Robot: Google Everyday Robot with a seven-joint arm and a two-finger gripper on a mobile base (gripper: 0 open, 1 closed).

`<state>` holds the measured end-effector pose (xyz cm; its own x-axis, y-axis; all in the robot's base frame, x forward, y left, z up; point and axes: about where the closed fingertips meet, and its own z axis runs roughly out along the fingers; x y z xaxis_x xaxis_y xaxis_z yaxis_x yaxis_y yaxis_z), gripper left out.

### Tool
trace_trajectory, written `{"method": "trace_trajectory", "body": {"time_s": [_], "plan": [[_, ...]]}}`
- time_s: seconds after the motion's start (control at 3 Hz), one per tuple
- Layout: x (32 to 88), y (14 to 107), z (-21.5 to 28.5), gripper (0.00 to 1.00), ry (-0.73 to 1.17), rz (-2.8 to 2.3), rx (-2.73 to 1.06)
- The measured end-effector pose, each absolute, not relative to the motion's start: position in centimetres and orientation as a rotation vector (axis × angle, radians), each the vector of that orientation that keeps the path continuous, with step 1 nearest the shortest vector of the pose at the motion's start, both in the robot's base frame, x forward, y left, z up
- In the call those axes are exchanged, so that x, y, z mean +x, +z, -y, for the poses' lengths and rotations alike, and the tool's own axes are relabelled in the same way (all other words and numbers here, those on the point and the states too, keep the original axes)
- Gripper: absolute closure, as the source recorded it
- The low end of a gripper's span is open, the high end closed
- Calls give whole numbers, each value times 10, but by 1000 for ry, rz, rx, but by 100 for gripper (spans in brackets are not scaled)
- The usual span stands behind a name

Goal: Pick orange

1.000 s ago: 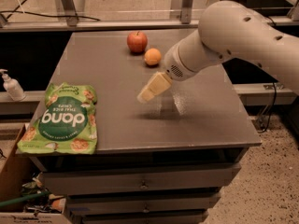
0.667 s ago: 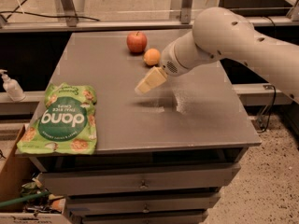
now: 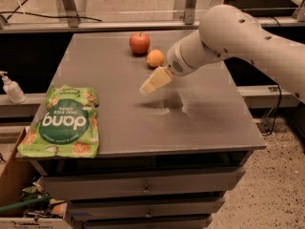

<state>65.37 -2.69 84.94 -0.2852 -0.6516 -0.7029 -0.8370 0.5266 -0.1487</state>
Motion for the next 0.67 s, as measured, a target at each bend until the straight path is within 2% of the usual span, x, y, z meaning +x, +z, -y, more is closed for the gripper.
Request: {"method": "trace_trajectory", "body": {"time_s": [0.67], "plan": [[688, 853, 51, 0, 408, -2020, -1073]]}}
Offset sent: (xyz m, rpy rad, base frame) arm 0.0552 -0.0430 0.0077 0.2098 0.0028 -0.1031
